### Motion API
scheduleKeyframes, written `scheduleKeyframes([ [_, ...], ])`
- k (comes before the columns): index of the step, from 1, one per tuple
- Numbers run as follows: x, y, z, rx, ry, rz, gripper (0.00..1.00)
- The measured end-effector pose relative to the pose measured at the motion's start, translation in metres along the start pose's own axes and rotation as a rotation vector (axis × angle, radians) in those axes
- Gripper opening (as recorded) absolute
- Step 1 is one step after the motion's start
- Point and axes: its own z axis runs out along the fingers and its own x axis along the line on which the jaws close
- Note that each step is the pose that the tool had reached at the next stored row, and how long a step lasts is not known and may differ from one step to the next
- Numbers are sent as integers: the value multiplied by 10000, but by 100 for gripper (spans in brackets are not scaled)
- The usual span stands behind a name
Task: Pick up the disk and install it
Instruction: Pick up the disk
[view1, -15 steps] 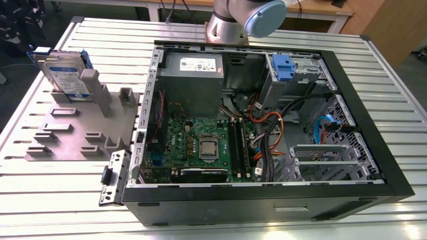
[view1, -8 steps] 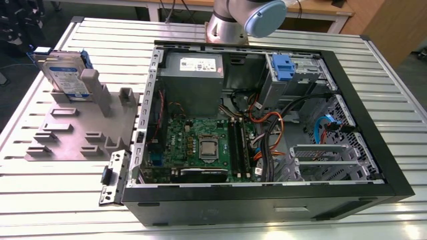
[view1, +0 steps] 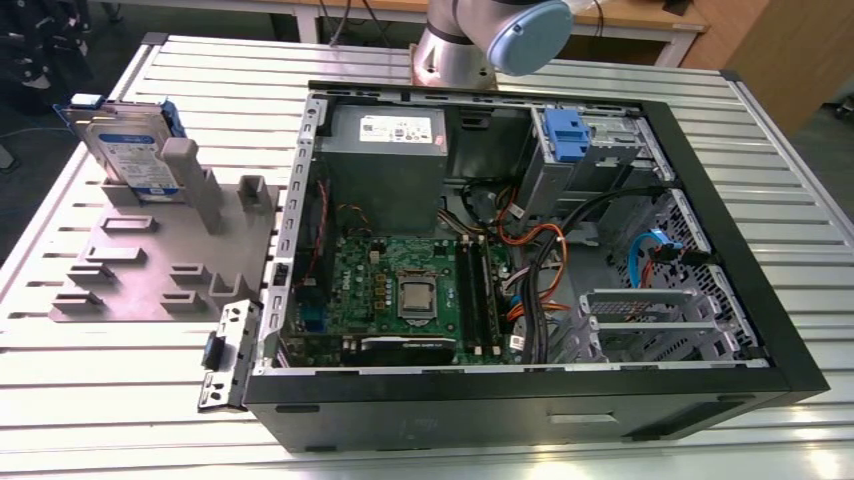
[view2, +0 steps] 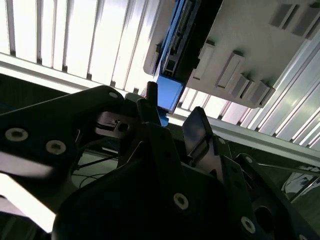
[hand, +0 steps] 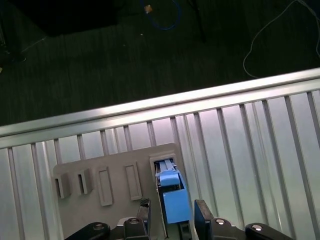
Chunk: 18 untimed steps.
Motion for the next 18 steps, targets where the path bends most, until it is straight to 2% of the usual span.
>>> scheduleKeyframes([
  [3,-6,0,12,-2,6,-153,47],
  [8,-6,1,21,-12,40,-916,47],
  [18,-6,0,45,29,47,-987,47],
])
